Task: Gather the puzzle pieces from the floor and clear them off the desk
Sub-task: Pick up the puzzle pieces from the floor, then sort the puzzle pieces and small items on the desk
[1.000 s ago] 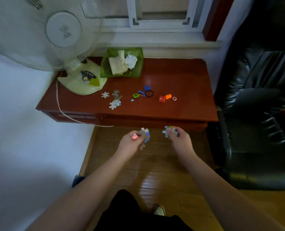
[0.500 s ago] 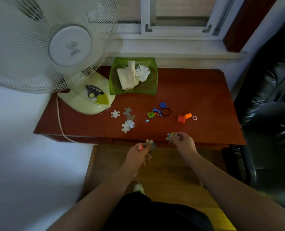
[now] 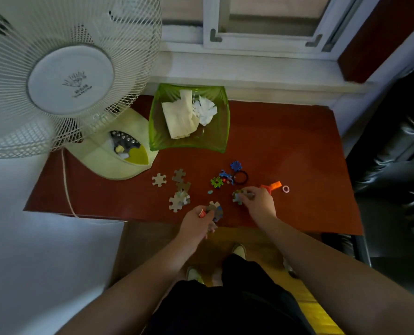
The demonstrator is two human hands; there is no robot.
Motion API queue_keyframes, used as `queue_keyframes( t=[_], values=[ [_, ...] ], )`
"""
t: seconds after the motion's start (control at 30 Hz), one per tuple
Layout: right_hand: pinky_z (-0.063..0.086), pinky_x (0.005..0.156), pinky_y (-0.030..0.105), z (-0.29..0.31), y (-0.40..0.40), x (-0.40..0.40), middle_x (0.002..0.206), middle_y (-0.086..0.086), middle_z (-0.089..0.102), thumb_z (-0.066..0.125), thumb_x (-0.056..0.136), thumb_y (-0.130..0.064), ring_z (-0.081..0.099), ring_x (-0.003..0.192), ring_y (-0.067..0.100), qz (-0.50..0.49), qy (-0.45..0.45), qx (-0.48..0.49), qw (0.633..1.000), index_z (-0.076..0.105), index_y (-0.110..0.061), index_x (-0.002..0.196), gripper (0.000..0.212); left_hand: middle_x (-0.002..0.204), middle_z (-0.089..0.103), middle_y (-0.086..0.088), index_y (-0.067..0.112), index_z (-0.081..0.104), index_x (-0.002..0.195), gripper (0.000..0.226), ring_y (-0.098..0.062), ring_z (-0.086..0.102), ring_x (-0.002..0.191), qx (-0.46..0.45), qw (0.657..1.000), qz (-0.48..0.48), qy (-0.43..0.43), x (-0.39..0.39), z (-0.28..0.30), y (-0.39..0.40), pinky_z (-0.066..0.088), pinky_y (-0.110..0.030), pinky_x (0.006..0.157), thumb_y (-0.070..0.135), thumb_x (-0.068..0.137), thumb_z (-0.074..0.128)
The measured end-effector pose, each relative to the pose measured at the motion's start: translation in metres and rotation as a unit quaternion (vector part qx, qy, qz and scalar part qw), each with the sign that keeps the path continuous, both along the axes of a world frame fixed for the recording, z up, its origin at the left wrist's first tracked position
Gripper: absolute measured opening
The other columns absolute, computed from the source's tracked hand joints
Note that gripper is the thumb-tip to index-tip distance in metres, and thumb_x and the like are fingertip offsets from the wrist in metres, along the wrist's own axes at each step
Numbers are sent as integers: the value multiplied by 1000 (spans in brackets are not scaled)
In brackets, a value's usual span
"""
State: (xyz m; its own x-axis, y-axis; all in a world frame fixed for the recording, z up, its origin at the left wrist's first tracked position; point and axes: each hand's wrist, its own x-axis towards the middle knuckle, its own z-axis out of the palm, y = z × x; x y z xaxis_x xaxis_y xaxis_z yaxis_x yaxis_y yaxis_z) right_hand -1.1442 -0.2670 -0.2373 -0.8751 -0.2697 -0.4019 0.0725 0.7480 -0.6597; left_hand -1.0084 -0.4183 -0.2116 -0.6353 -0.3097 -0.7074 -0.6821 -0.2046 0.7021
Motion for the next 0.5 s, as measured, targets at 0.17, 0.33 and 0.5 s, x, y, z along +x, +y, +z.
queue_keyframes(
  t=[0.17, 0.33, 0.5],
  values=[
    [47, 76, 34, -1, 3, -20, 107, -1, 59, 65, 89, -36, 58, 96, 21, 72, 40, 50, 995, 59, -23, 117, 32, 71, 66, -2, 20, 63, 108, 13, -7, 57, 52, -32, 999, 8, -1, -22, 0, 1, 41, -23, 48, 23, 99, 54],
    [35, 49, 21, 7, 4, -25, 71, -7, 59, 62, 91, -40, 50, 55, 5, 17, -21, -29, 999, 66, -22, 105, 23, 70, 66, -5, 17, 64, 107, 14, -8, 56, 52, -41, 999, 20, -11, -41, -4, 6, 38, -22, 45, 21, 98, 54],
    [27, 37, 17, 13, 9, -32, 55, -7, 53, 62, 91, -44, 40, 35, 3, 22, -101, -88, 991, 69, -23, 91, 22, 67, 66, -6, 17, 64, 102, 11, -7, 58, 51, -64, 998, 26, -11, -53, -8, 11, 39, -17, 45, 23, 96, 57]
  ],
)
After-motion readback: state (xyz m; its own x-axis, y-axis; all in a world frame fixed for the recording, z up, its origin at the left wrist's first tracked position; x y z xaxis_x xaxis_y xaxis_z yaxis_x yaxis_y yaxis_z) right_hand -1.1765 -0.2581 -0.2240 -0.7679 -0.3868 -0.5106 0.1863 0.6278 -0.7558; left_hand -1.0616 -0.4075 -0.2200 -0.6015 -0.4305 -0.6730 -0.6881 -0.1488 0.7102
